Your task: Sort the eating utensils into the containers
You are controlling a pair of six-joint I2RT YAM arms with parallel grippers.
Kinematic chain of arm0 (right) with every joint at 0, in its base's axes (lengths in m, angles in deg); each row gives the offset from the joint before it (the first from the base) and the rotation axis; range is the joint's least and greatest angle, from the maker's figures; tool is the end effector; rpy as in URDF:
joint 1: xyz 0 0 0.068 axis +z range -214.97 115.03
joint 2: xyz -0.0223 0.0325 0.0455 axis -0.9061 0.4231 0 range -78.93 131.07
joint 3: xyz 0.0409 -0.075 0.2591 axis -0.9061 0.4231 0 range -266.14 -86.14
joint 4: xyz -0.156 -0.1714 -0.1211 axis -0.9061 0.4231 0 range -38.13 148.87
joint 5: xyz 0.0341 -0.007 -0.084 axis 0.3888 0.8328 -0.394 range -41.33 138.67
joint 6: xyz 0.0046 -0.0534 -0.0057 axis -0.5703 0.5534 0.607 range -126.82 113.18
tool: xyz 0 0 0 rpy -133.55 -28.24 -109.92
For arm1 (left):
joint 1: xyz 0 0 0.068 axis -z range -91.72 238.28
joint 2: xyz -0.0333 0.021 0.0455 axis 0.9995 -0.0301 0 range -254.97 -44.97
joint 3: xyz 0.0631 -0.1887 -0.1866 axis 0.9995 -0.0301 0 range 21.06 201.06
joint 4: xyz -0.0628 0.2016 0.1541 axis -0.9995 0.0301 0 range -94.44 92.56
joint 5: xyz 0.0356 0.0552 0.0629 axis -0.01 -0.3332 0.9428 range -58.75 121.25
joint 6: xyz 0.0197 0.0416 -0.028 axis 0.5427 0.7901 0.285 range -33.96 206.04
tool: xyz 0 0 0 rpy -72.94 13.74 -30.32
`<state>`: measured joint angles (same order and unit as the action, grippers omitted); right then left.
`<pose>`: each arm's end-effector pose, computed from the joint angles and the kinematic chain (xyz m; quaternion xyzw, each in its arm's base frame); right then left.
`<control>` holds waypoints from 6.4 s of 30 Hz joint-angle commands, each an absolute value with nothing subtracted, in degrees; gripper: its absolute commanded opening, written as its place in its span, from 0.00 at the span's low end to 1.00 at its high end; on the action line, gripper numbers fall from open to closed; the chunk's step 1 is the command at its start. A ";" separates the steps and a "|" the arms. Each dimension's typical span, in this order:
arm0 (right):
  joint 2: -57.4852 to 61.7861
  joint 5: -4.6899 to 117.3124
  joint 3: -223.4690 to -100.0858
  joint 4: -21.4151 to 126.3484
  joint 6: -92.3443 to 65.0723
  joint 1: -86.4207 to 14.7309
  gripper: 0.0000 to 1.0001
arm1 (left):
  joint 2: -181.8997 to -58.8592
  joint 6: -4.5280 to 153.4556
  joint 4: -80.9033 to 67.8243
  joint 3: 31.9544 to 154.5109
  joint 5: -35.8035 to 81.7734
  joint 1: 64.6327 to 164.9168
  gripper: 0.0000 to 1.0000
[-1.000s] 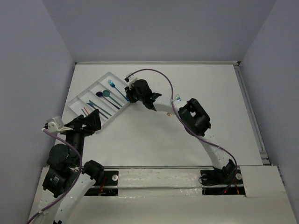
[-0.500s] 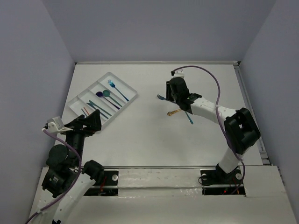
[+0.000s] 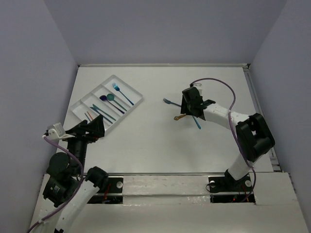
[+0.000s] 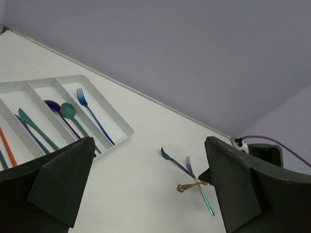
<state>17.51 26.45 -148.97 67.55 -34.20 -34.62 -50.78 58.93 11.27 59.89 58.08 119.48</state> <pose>0.3146 0.1688 0.2091 0.0431 0.9214 0.0065 0.3861 0.0349 -0.0022 0.3555 -0.1662 0.5828 -0.2617 0.7512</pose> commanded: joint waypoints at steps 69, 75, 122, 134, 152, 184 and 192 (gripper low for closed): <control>17.92 18.87 -141.60 69.63 -46.46 -29.46 0.56 | -50.07 59.24 9.19 59.21 57.88 121.67 0.99; 20.30 18.62 -142.48 69.18 -48.04 -29.46 0.53 | -50.25 59.32 9.01 59.12 57.88 121.67 0.99; 20.11 38.71 -155.82 40.73 -22.84 -25.60 0.00 | -51.21 59.68 8.92 59.21 58.05 121.67 0.99; 46.02 59.65 -187.73 39.04 -21.14 -24.28 0.00 | -51.83 59.85 9.01 59.21 58.32 120.62 0.99; 71.89 57.99 -221.49 47.04 -23.70 -22.08 0.00 | -52.00 59.94 9.01 59.21 58.23 120.62 0.99; 29.99 32.07 -166.19 42.62 -23.33 -26.28 0.44 | -50.42 59.85 8.75 59.03 57.53 120.09 0.99; 16.69 37.40 -146.70 48.52 -16.51 -32.89 0.40 | -50.42 59.94 8.40 58.94 57.09 120.62 0.99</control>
<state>16.84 36.29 -150.11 44.17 -23.03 -32.42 -50.73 59.04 11.18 59.63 57.97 120.42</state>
